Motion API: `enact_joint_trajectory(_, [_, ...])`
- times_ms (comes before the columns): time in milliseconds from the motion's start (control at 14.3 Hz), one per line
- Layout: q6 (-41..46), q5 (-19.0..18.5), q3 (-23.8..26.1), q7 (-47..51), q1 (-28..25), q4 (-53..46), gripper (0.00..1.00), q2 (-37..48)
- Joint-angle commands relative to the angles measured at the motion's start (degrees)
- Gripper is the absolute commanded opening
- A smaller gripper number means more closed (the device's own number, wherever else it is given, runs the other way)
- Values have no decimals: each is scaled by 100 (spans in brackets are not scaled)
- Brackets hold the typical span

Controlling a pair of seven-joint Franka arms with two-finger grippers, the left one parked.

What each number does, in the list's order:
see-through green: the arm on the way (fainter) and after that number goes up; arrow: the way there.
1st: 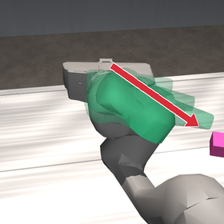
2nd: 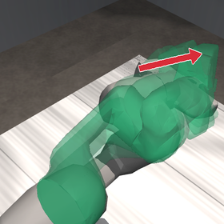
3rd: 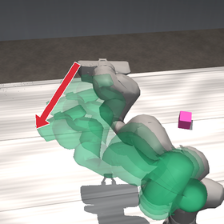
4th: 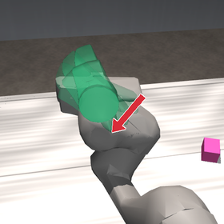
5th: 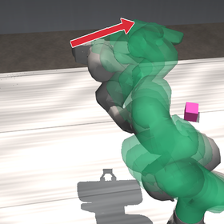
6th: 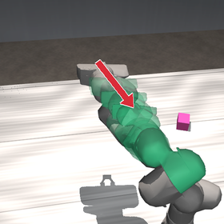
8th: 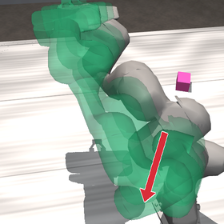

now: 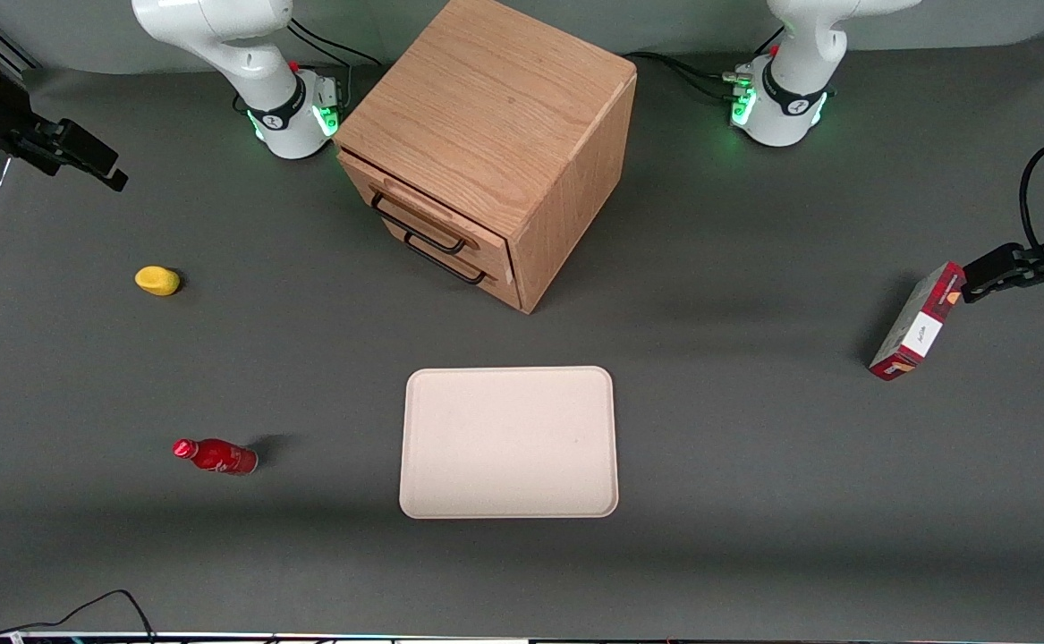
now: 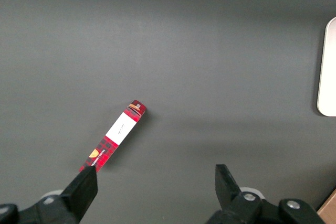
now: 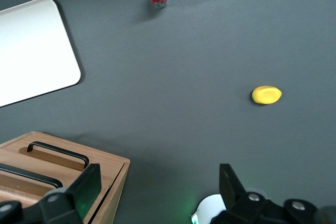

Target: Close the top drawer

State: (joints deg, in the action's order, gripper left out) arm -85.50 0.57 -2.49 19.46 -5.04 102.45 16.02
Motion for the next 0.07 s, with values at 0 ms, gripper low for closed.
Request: enact_joint_trajectory(0, [6,-136,-6,-231,-41,-311,100,-159])
